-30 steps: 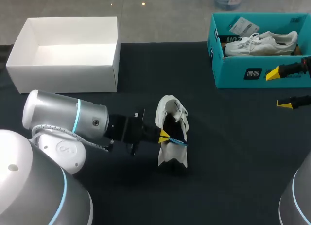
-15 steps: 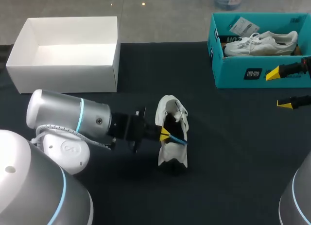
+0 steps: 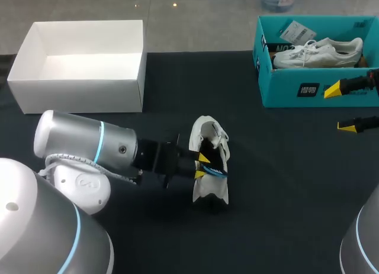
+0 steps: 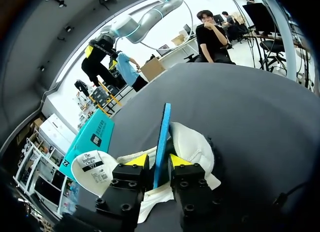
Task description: Take the shoe out of the shoebox, open the shoe tongue, remove and reinsert the insole, then place the shoe into the shoebox
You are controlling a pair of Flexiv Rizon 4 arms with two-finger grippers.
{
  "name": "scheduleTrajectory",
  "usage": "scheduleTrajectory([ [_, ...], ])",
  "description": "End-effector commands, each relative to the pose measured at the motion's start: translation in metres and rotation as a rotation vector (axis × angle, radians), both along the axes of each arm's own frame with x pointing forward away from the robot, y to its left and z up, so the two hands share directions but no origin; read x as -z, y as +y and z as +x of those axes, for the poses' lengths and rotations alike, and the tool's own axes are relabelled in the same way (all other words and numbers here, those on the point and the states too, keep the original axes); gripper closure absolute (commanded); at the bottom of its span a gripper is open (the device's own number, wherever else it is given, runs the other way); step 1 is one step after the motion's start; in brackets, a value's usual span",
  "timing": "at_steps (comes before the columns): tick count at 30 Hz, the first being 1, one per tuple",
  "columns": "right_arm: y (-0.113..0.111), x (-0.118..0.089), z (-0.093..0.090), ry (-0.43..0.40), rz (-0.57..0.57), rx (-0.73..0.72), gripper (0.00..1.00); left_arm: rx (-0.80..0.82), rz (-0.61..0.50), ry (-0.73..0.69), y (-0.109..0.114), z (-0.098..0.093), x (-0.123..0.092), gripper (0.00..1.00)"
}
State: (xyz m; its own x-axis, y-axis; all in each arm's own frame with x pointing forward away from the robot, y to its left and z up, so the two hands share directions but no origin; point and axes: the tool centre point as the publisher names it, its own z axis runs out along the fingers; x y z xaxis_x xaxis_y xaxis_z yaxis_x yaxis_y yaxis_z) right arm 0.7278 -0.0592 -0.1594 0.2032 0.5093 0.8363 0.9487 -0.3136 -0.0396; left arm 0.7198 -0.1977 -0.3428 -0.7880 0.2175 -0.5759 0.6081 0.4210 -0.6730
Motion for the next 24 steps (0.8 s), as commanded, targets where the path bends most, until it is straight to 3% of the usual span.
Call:
scheduleTrajectory([
  [1, 0.001, 0.000, 0.000, 0.001, -0.002, 0.001, 0.00, 0.002, 0.003, 0.000, -0.005, 0.001, 0.002, 0.88],
  [3, 0.001, 0.000, 0.000, 0.001, -0.002, 0.001, 0.00, 0.007, 0.007, 0.004, -0.007, 0.001, 0.004, 1.00],
  [19, 0.001, 0.000, 0.000, 0.001, -0.002, 0.001, 0.00, -0.042, 0.066, -0.035, -0.008, 0.019, 0.019, 1.00],
  [24, 0.001, 0.000, 0.000, 0.001, -0.002, 0.001, 0.00, -0.041, 0.067, -0.020, -0.007, 0.016, 0.021, 1.00],
])
